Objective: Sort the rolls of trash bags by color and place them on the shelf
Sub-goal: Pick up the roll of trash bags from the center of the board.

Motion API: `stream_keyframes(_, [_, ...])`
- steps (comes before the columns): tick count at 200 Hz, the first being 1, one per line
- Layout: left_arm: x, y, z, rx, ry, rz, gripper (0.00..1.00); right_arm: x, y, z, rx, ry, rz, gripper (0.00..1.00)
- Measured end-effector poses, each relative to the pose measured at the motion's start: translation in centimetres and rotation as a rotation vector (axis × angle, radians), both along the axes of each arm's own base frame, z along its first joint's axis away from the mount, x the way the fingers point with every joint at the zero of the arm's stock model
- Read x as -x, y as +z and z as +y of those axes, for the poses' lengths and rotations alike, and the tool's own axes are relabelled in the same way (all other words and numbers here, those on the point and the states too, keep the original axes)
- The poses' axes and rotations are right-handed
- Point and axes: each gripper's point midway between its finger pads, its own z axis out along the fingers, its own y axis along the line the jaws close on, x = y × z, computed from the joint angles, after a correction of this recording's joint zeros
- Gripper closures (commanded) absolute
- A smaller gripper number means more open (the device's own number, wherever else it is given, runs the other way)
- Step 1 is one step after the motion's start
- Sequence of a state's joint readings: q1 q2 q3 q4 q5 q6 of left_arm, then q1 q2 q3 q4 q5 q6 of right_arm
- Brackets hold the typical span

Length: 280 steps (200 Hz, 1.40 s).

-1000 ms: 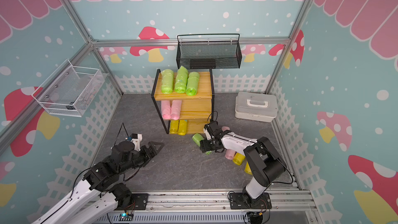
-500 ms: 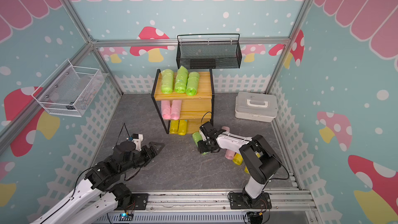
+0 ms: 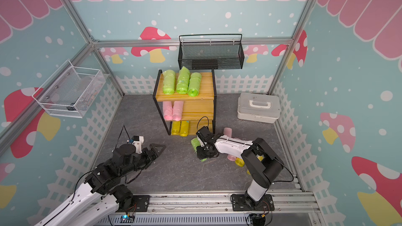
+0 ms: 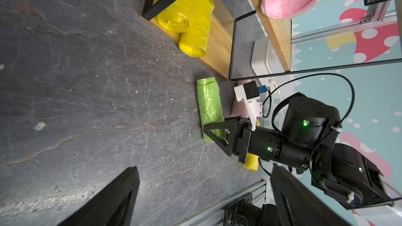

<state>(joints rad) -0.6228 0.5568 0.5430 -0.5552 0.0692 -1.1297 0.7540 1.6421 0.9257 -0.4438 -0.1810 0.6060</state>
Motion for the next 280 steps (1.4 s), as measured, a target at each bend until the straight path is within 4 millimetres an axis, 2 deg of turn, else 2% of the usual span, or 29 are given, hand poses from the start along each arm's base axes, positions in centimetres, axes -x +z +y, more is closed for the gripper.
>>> stream_keyframes(20, [0.2,0.2,-0.4,0.01,-0.023,-0.005,0.01,2.2,1.0,-0.3,-0.022,0.0,0.041,1.0])
stream_keyframes(33, [0.2,0.9,-1.0,0.037,-0.052,-0.028,0.01,3.1,2.8,-0.4,-0.071,-0.006,0.048,1.0])
stream_keyframes(73, [0.1,5.2,-3.5,0.192,-0.161,-0.17,0.01,4.2,12.0,0.6,-0.342,0.008,-0.076,1.0])
stream_keyframes(89, [0.1,7.1,-4.5,0.251,-0.208,-0.23,0.01,4.9,15.1,1.0,-0.432,0.026,-0.105,1.0])
stream_keyframes(108, [-0.1,9.1,-5.7,0.314,-0.264,-0.287,0.01,5.4,18.0,1.9,-0.519,0.058,-0.102,1.0])
stream_keyframes(143, [-0.2,11.0,-7.8,0.367,-0.353,-0.328,0.01,6.1,21.8,3.4,-0.635,0.093,-0.077,1.0])
stream_keyframes(194, [1.0,14.9,-9.9,0.423,-0.452,-0.413,0.04,7.2,25.4,4.8,-0.739,0.138,-0.065,1.0])
stream_keyframes(240, [0.6,14.3,-10.7,0.419,-0.461,-0.391,0.16,8.1,26.1,5.4,-0.763,0.161,-0.047,1.0])
stream_keyframes(252, [0.5,14.2,-10.8,0.419,-0.457,-0.385,0.2,8.3,26.1,5.5,-0.764,0.166,-0.043,1.0])
stream_keyframes(272, [0.4,14.2,-10.7,0.42,-0.45,-0.382,0.39,8.7,26.2,5.7,-0.766,0.176,-0.038,1.0])
stream_keyframes(280, [0.3,14.1,-10.7,0.42,-0.444,-0.377,0.44,8.7,26.3,5.8,-0.767,0.178,-0.038,1.0])
